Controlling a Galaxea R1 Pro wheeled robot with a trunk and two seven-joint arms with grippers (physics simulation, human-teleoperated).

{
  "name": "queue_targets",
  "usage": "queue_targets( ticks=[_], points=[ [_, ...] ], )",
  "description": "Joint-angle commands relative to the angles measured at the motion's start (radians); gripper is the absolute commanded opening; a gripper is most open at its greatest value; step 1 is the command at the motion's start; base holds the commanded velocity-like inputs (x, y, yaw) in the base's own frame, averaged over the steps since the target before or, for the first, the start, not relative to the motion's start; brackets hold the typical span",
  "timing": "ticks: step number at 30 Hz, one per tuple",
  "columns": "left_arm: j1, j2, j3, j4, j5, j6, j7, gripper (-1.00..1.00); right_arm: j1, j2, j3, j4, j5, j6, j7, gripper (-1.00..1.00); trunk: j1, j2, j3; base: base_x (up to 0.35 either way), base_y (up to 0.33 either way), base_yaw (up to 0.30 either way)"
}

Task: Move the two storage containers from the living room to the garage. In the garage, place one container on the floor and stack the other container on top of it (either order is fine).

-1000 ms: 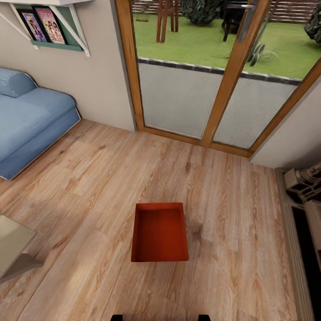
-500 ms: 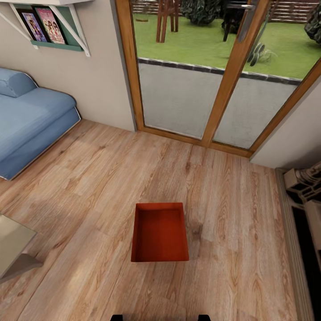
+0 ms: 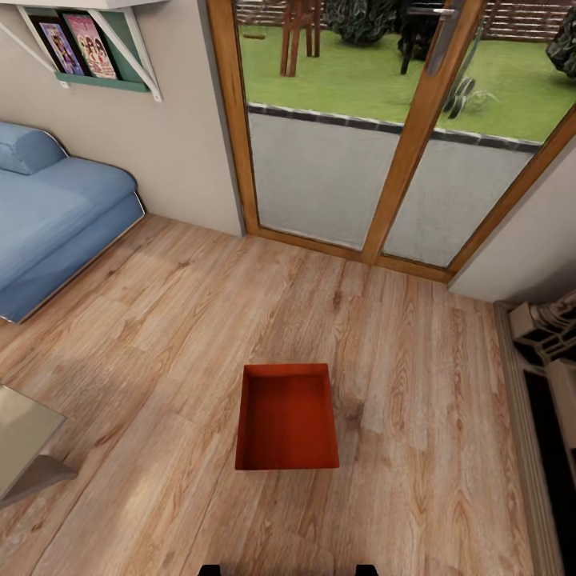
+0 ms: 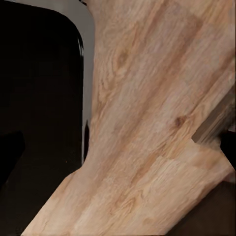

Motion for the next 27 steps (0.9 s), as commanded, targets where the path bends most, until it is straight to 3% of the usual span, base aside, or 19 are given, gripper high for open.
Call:
queue_targets(
  ticks=[1, 3, 4, 6, 8, 10, 11, 13, 14, 15, 16, 17, 18, 20, 22, 27],
  points=[
    [0.0, 0.008, -0.002, -0.023, 0.006, 0.005, 0.0, 1.0, -0.013, -0.005, -0.001, -0.019, -0.014, 0.009, -0.016, 1.0, 0.0, 0.0, -0.001, 0.0, 0.0, 0.0],
    [-0.005, 0.025, -0.001, -0.11, 0.005, 0.038, 0.013, 1.0, -0.083, -0.017, -0.032, -0.074, -0.02, 0.036, -0.072, 1.0, 0.0, 0.0, -0.001, 0.0, 0.0, 0.0],
    [-0.008, 0.029, -0.001, -0.15, 0.004, 0.087, 0.044, 1.0, -0.151, -0.018, -0.044, -0.09, -0.024, 0.042, -0.104, 1.0, 0.0, 0.0, -0.001, 0.0, 0.0, 0.0],
    [-0.017, 0.028, -0.002, -0.169, 0.004, 0.152, 0.096, 1.0, -0.232, -0.012, -0.052, -0.089, -0.027, 0.045, -0.123, 1.0, 0.0, 0.0, -0.001, 0.0, 0.0, 0.0],
    [-0.048, 0.022, -0.002, -0.187, 0.002, 0.203, 0.14, 1.0, -0.303, -0.002, -0.057, -0.072, -0.028, 0.046, -0.134, 1.0, 0.0, 0.0, -0.001, 0.0, 0.0, 0.0],
    [-0.118, 0.007, -0.002, -0.189, 0.002, 0.237, 0.169, 1.0, -0.388, 0.034, -0.058, -0.03, -0.029, 0.045, -0.14, 1.0, 0.0, 0.0, -0.001, 0.0, 0.0, 0.0],
    [-0.225, -0.031, -0.006, -0.167, 0.001, 0.259, 0.188, 1.0, -0.43, 0.076, -0.059, -0.009, -0.028, 0.038, -0.142, 1.0, 0.0, 0.0, -0.001, 0.0, 0.0, 0.0],
    [-0.299, -0.074, -0.007, -0.139, -0.004, 0.266, 0.194, 1.0, -0.455, 0.118, -0.059, 0.002, -0.028, 0.014, -0.143, 1.0, 0.0, 0.0, -0.001, 0.0, 0.0, 0.0],
    [-0.385, -0.171, -0.009, -0.106, -0.032, 0.263, 0.199, 1.0, -0.475, 0.19, -0.059, 0.01, -0.029, -0.041, -0.142, 1.0, 0.0, 0.0, -0.001, 0.0, 0.0, 0.0],
    [-0.403, -0.21, -0.01, -0.106, -0.054, 0.26, 0.2, 1.0, -0.478, 0.216, -0.058, 0.012, -0.028, -0.054, -0.14, 1.0, 0.0, 0.0, -0.001, 0.0, 0.0, 0.0],
    [-0.41, -0.229, -0.011, -0.108, -0.068, 0.257, 0.2, 1.0, -0.479, 0.227, -0.057, 0.012, -0.026, -0.059, -0.139, 1.0, 0.0, 0.0, -0.001, 0.0, 0.0, 0.0],
    [-0.419, -0.264, -0.01, -0.113, -0.099, 0.249, 0.2, 1.0, -0.481, 0.242, -0.055, 0.013, -0.023, -0.068, -0.137, 1.0, 0.0, 0.0, -0.001, 0.0, 0.0, 0.0],
    [-0.427, -0.308, -0.01, -0.121, -0.155, 0.228, 0.201, 1.0, -0.483, 0.255, -0.052, 0.014, -0.018, -0.08, -0.134, 1.0, 0.0, 0.0, -0.001, 0.0, 0.0, 0.0],
    [-0.432, -0.341, -0.01, -0.124, -0.224, 0.185, 0.201, 1.0, -0.483, 0.264, -0.047, 0.014, -0.014, -0.096, -0.13, 1.0, 0.0, 0.0, -0.001, 0.0, 0.0, 0.0],
    [-0.435, -0.35, -0.008, -0.128, -0.262, 0.139, 0.202, 1.0, -0.484, 0.267, -0.042, 0.013, -0.01, -0.105, -0.129, 1.0, 0.0, 0.0, -0.001, 0.0, 0.0, 0.0],
    [-0.437, -0.348, -0.008, -0.127, -0.289, 0.102, 0.206, 1.0, -0.484, 0.267, -0.042, 0.012, -0.008, -0.112, -0.128, 1.0, 0.0, 0.0, -0.001, 0.0, 0.0, 0.0]
  ],
)
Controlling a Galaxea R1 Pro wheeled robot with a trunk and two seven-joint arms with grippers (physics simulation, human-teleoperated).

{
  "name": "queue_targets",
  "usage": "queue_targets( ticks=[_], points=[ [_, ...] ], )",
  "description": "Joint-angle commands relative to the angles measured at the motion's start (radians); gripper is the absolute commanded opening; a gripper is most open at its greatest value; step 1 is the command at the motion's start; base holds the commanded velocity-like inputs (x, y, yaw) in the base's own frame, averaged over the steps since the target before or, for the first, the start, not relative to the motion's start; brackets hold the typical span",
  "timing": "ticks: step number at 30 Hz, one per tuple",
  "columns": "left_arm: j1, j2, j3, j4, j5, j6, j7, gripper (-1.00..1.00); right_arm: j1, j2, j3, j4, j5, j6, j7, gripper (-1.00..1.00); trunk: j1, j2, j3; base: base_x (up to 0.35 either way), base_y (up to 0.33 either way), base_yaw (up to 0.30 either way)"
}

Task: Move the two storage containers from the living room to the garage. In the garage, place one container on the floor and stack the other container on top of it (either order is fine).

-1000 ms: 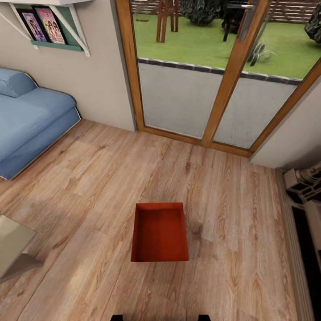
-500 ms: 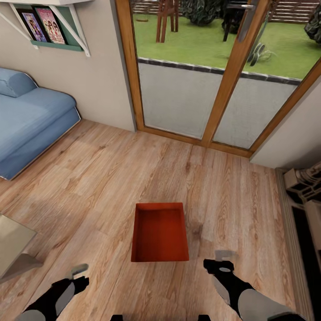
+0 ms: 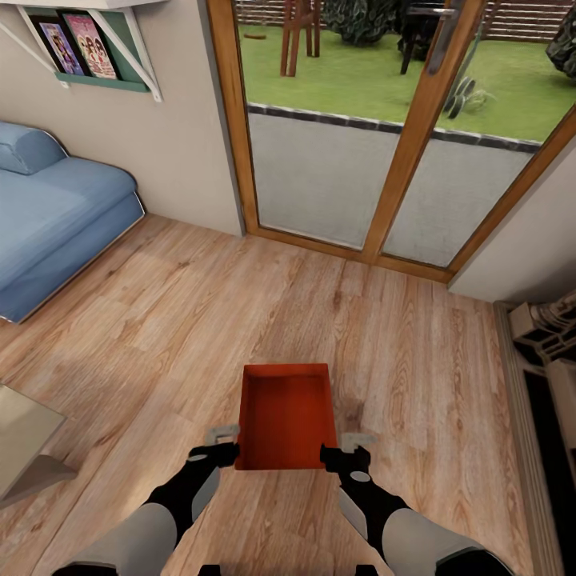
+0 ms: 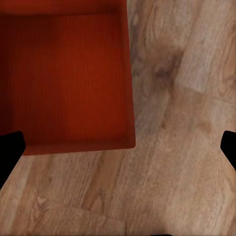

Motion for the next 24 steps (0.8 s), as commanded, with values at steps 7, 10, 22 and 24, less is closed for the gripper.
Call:
queue_targets(
  ticks=[7, 10, 22, 24],
  points=[
    [0.0, -0.004, 0.0, -0.01, 0.001, -0.005, 0.007, 1.0, -0.001, -0.004, 0.012, -0.007, -0.007, -0.008, -0.005, 1.0, 0.0, -0.001, -0.001, 0.0, 0.0, 0.0],
    [0.0, -0.005, 0.002, -0.011, 0.001, -0.006, 0.008, 1.0, -0.001, -0.001, 0.012, -0.008, -0.007, -0.008, -0.006, 1.0, 0.0, -0.001, -0.001, 0.0, 0.0, 0.0],
    [0.0, -0.006, 0.002, -0.013, 0.001, -0.006, 0.008, 1.0, -0.001, -0.01, 0.011, -0.008, -0.007, -0.008, -0.006, 1.0, 0.0, -0.001, -0.001, 0.0, 0.0, 0.0],
    [0.0, -0.006, 0.003, -0.013, 0.001, -0.006, 0.008, 1.0, -0.001, -0.01, 0.011, -0.008, -0.007, -0.008, -0.006, 1.0, 0.0, -0.001, -0.001, 0.0, 0.0, 0.0]
  ],
)
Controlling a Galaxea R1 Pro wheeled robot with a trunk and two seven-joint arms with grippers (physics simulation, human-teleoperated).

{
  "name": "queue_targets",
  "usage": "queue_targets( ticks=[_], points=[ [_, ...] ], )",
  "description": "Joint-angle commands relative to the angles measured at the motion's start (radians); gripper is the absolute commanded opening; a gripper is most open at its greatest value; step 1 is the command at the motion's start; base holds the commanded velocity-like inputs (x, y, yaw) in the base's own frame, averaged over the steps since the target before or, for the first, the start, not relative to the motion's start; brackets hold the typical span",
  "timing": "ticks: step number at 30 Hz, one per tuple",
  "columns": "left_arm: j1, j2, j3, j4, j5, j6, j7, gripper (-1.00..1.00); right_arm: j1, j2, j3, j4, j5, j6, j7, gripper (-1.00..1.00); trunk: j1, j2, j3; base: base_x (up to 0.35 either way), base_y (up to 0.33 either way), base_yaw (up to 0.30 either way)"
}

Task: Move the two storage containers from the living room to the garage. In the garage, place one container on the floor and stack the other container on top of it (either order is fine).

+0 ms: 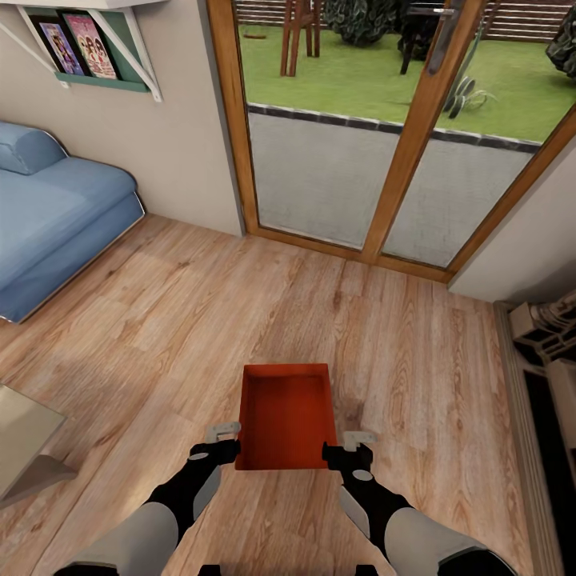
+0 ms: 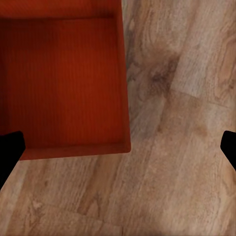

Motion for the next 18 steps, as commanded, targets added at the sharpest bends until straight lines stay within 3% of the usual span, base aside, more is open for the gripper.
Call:
queue_targets(
  ticks=[1, 18],
  points=[
    [0.0, 0.0, -0.002, -0.002, 0.009, 0.004, 0.004, 1.0, -0.001, 0.0, 0.009, 0.001, -0.01, -0.004, -0.004, 1.0, 0.0, -0.001, -0.001, 0.0, 0.0, 0.0],
    [0.0, 0.0, -0.004, -0.002, 0.009, 0.003, 0.003, 1.0, -0.001, -0.001, 0.01, 0.001, -0.01, -0.004, -0.004, 1.0, 0.0, -0.001, -0.001, 0.082, 0.0, 0.0]
  ],
)
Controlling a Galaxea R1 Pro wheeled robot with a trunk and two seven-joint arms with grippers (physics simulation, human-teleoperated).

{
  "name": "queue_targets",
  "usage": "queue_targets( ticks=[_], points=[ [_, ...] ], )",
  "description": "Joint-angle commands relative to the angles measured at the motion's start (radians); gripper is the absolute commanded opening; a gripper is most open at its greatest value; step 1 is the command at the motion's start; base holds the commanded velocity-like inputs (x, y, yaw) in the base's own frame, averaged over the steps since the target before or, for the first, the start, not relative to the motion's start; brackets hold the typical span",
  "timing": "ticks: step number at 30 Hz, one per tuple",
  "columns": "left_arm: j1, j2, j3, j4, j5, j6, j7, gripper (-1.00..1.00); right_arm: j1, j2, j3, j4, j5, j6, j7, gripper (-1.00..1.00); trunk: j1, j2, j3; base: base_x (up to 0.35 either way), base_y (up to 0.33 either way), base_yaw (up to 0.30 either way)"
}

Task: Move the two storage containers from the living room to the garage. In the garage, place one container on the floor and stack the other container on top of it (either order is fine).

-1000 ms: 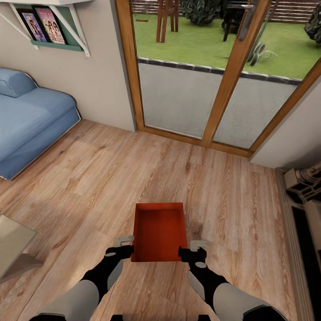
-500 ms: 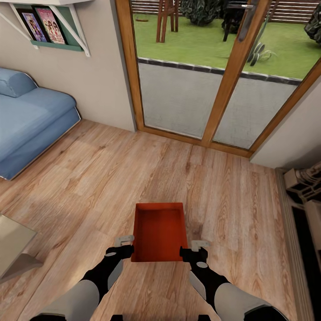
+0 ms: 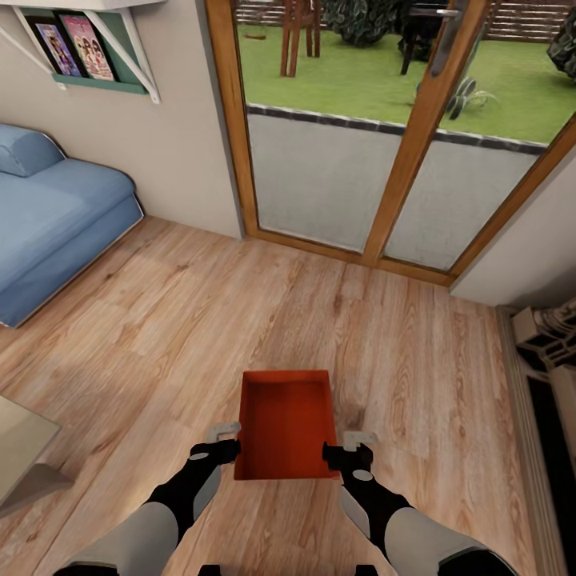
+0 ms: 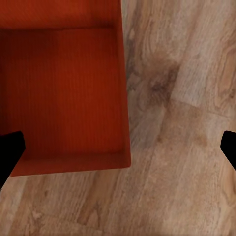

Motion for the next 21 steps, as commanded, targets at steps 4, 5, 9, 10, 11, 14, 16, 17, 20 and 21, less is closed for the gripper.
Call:
queue_targets(
  ticks=[4, 5, 9, 10, 11, 14, 16, 17, 20, 21],
  points=[
    [0.0, 0.0, -0.003, -0.002, 0.009, 0.005, 0.004, 1.0, -0.001, -0.001, 0.009, 0.001, -0.01, -0.004, -0.004, 1.0, 0.0, -0.001, -0.001, 0.116, 0.0, 0.0],
    [0.0, 0.0, -0.003, -0.002, 0.009, 0.005, 0.004, 1.0, -0.001, -0.001, 0.009, 0.001, -0.01, -0.004, -0.004, 1.0, 0.0, -0.001, -0.001, 0.116, 0.0, 0.0],
    [0.0, 0.0, -0.003, -0.002, 0.009, 0.005, 0.004, 1.0, -0.001, -0.001, 0.009, 0.001, -0.01, -0.004, -0.004, 1.0, 0.0, -0.001, -0.001, 0.116, 0.0, 0.0],
    [0.0, 0.0, -0.004, -0.002, 0.009, 0.005, 0.004, 1.0, -0.001, -0.001, 0.009, 0.001, -0.01, -0.004, -0.004, 1.0, 0.0, -0.001, -0.001, 0.116, 0.0, 0.0],
    [0.0, 0.0, -0.004, -0.002, 0.009, 0.005, 0.004, 1.0, -0.001, -0.001, 0.009, 0.001, -0.01, -0.004, -0.004, 1.0, 0.0, -0.001, -0.001, 0.116, 0.0, 0.0],
    [0.0, 0.0, -0.004, -0.002, 0.009, 0.005, 0.004, 1.0, -0.001, -0.001, 0.009, 0.001, -0.01, -0.004, -0.004, 1.0, 0.0, -0.001, -0.001, 0.116, 0.0, 0.0],
    [0.0, 0.0, -0.005, -0.002, 0.009, 0.005, 0.004, 1.0, -0.001, -0.001, 0.009, 0.001, -0.01, -0.004, -0.004, 1.0, 0.0, -0.001, -0.001, 0.116, 0.0, 0.0],
    [0.0, 0.0, -0.005, -0.002, 0.009, 0.005, 0.004, 1.0, -0.001, -0.001, 0.009, 0.001, -0.01, -0.004, -0.004, 1.0, 0.0, -0.001, -0.001, 0.116, 0.0, 0.0],
    [0.0, 0.001, -0.006, -0.002, 0.009, 0.005, 0.004, 1.0, -0.001, -0.001, 0.009, 0.001, -0.01, -0.004, -0.004, 1.0, 0.0, -0.001, -0.001, 0.113, 0.0, 0.0],
    [0.0, 0.001, -0.007, -0.002, 0.009, 0.005, 0.004, 1.0, -0.001, -0.001, 0.009, 0.001, -0.01, -0.004, -0.004, 1.0, 0.0, -0.001, -0.001, 0.06, 0.0, 0.0]
  ],
)
